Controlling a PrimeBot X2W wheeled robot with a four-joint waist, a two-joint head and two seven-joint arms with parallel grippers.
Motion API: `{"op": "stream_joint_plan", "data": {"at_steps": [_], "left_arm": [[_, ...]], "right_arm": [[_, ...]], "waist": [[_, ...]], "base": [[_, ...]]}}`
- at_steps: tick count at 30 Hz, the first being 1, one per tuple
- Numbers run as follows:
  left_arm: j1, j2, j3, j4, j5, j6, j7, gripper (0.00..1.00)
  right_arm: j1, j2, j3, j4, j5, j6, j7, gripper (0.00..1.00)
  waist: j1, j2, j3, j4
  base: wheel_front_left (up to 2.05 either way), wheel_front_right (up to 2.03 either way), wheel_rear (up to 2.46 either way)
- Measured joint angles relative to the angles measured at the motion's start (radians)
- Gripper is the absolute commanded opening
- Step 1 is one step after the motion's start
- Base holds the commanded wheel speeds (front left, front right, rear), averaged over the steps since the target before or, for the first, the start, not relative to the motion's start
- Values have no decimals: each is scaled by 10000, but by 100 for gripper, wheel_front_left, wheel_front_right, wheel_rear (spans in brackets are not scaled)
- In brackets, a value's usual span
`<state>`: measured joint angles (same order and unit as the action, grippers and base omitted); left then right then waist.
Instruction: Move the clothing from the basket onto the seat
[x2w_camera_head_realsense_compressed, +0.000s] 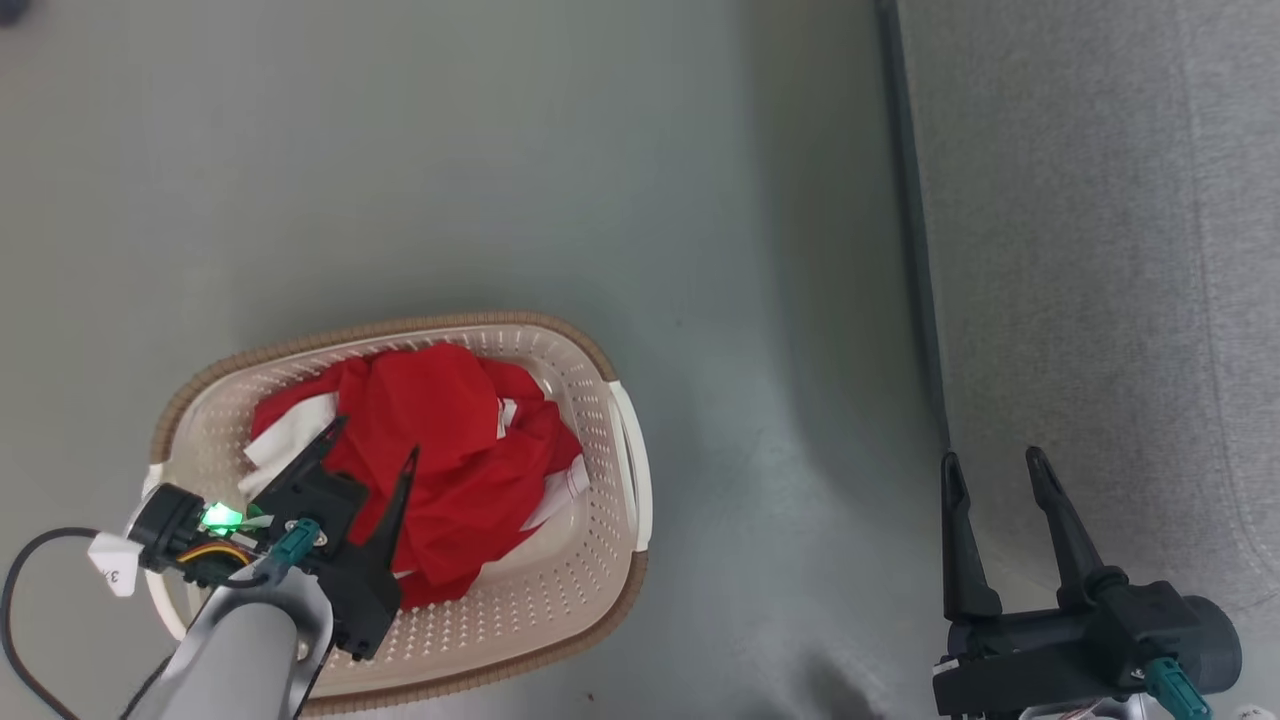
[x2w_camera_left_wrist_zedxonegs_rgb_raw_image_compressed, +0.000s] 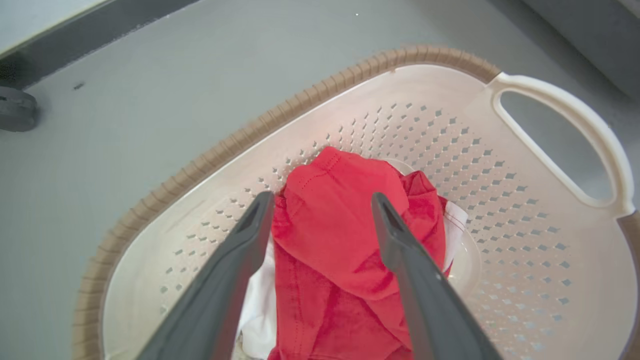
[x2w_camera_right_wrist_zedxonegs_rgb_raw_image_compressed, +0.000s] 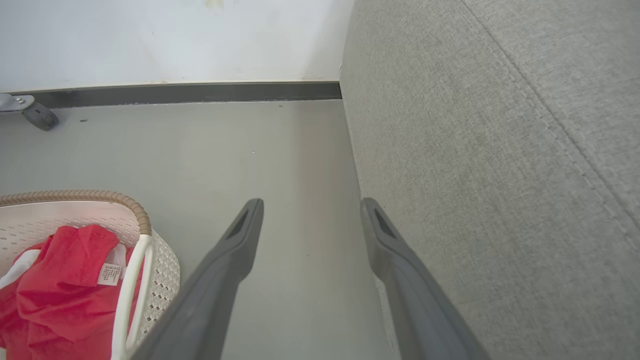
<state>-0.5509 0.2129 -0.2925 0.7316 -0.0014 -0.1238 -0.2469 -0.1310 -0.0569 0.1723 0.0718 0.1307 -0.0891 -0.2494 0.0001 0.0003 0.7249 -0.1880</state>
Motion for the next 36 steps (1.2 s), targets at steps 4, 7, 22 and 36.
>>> {"op": "stream_joint_plan", "data": {"at_steps": [4,7,22,36], "left_arm": [[-402,-17,-104,834,8,-8,178,100],[-678,-144,-117,1241,-86,-10,247,100],[-1642,-573,-84,2934,-1273,-84,663,100],[-2953,-1116,-107,3852,-2414,-84,1590,100]], "right_arm": [[-81,21,31,-128,-58,-4,0,100],[-80,31,25,-263,-79,-81,0,100],[-60,71,291,-575,-86,-151,0,100],[45,86,407,-1275,-506,-213,-2,100]], "waist": [[0,0,550,20],[0,0,798,39],[-1,-2,1340,-48],[-1,-2,1787,-43]], "base": [[0,0,0],[0,0,0],[0,0,0],[0,0,0]]}}
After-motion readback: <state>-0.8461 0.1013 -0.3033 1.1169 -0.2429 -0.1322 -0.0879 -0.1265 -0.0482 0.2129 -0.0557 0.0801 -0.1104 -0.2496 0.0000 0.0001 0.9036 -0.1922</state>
